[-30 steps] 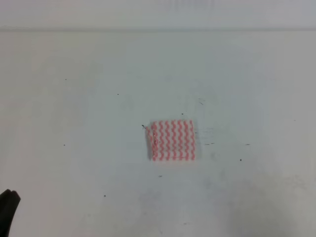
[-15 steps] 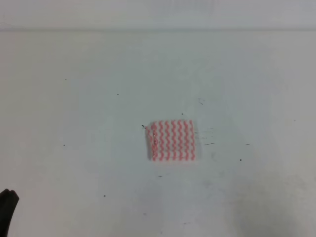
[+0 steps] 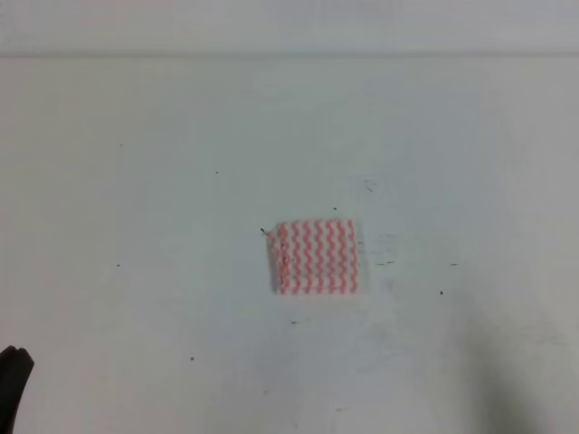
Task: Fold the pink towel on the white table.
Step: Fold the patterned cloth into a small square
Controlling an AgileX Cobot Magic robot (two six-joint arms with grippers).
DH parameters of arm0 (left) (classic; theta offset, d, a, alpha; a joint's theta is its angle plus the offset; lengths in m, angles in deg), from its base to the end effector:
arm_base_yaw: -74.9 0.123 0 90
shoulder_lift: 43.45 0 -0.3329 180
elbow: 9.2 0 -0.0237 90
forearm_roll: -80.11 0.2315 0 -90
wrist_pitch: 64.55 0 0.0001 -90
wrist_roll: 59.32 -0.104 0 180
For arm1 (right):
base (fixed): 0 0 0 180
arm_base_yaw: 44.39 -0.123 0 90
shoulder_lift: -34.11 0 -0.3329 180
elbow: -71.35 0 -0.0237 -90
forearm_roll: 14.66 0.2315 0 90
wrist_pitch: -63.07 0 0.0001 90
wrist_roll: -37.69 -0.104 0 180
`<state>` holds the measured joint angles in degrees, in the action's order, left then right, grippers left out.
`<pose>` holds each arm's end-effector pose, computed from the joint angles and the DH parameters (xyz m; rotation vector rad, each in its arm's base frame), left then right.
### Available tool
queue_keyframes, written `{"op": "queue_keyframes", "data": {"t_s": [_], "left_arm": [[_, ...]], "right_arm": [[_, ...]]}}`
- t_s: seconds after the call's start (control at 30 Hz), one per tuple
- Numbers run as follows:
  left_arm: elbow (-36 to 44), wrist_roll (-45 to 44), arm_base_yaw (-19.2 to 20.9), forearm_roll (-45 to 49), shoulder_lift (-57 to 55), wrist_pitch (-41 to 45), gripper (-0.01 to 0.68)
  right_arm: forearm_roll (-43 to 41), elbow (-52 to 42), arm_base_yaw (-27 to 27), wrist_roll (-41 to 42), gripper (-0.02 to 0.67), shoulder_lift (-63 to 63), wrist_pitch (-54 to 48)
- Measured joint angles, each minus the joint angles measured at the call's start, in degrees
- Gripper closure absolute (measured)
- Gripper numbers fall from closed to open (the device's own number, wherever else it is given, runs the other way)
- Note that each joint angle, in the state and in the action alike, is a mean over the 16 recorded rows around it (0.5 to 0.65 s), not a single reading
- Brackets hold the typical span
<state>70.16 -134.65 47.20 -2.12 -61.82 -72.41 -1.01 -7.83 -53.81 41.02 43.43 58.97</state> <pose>0.0233 0.0036 0.2083 0.2060 1.6847 -0.3374 0.0058 0.0028 0.2021 -0.0008 1.6213 0.2791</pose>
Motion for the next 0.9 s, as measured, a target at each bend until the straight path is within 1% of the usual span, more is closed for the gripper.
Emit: {"op": "queue_keyframes", "data": {"t_s": [0.13, 0.2, 0.53, 0.9], "left_arm": [[0.00, 0.01, 0.00, 0.00, 0.06, -0.07, 0.677], [-0.07, 0.01, -0.01, -0.05, 0.11, -0.07, 0.678], [0.07, 0.04, 0.00, 0.04, 0.00, -0.32, 0.677], [0.42, 0.04, 0.02, 0.21, -0.28, -0.54, 0.677]], "right_arm": [[-1.90, -0.17, 4.10, -0.01, 0.667, -1.74, -3.26], [-2.89, -0.17, 5.22, -0.02, 0.667, -2.61, -5.19], [-6.25, -0.34, 5.74, -0.10, 0.667, -4.33, -10.88], [-6.85, -0.68, 5.76, -0.12, 0.667, -4.53, -11.38]]}}
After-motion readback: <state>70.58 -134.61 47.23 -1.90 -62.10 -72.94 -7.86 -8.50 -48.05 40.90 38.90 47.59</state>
